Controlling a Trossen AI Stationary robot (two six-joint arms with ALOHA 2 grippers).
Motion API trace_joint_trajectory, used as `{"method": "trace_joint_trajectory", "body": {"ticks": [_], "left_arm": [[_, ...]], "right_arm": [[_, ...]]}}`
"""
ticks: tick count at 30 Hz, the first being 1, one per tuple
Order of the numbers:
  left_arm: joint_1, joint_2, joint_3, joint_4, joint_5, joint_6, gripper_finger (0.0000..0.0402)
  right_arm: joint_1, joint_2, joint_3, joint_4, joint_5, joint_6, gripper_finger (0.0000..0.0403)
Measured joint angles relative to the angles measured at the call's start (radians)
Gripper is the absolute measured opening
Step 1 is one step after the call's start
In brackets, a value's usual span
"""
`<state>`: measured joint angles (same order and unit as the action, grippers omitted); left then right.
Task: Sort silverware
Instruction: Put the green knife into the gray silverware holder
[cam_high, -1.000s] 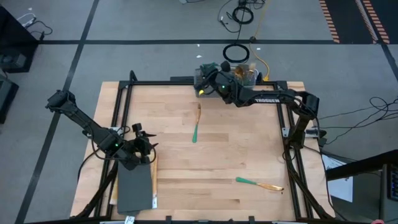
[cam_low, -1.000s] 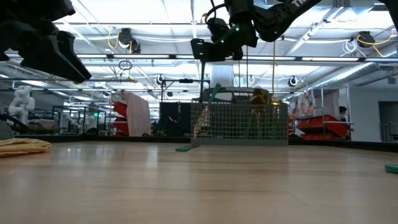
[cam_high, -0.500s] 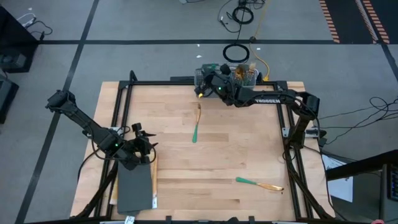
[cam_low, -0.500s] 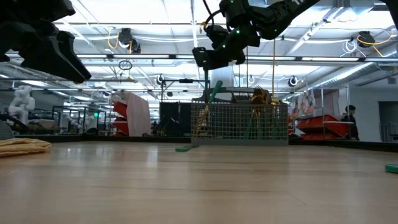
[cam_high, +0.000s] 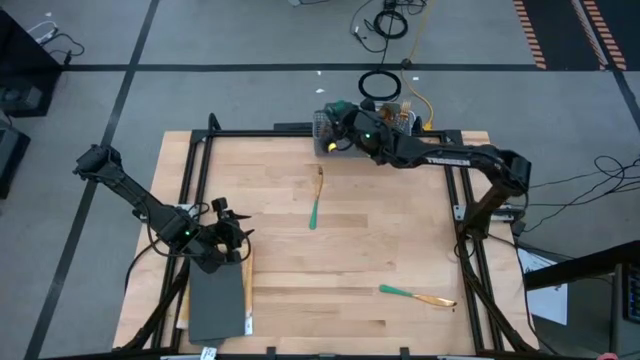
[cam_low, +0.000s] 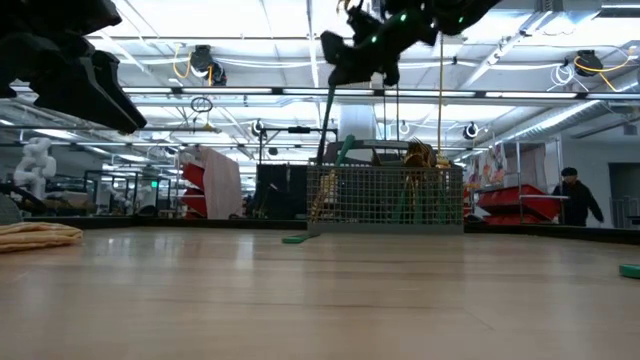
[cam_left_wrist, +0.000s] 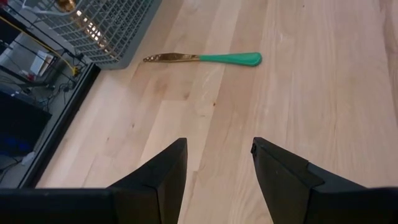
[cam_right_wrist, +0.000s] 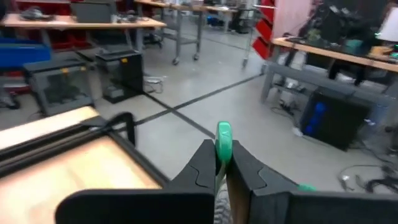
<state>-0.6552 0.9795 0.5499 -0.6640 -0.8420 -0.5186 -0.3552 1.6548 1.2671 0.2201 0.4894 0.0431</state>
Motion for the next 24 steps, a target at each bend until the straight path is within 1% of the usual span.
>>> {"method": "trace_joint_trajectory", "body": {"ticks": [4, 7, 9, 14, 18, 21, 24], "left_arm": [[0.000, 0.000, 0.000, 0.000, 0.000, 0.000, 0.0190], [0.000, 0.000, 0.000, 0.002, 0.000, 0.000, 0.0190], [0.000, 0.000, 0.000, 0.005, 0.000, 0.000, 0.0190], [0.000, 0.000, 0.000, 0.018, 0.000, 0.000, 0.0190], [0.000, 0.000, 0.000, 0.028, 0.000, 0.000, 0.0190], [0.000, 0.000, 0.000, 0.027, 0.000, 0.000, 0.0190], [0.000, 0.000, 0.000, 0.027, 0.000, 0.000, 0.0190]], "right_arm": [[-0.012, -0.054, 0.000, -0.112, -0.044, 0.047, 0.0000], [-0.026, -0.064, 0.000, -0.181, -0.046, 0.078, 0.0000], [-0.037, -0.064, 0.000, -0.214, -0.065, 0.095, 0.0000], [-0.076, -0.031, 0.001, -0.241, -0.148, 0.115, 0.0000], [-0.104, -0.007, 0.001, -0.256, -0.241, 0.141, 0.0003], [-0.112, -0.002, 0.001, -0.266, -0.278, 0.145, 0.0025], [-0.115, -0.008, 0.001, -0.246, -0.284, 0.080, 0.0073]]}}
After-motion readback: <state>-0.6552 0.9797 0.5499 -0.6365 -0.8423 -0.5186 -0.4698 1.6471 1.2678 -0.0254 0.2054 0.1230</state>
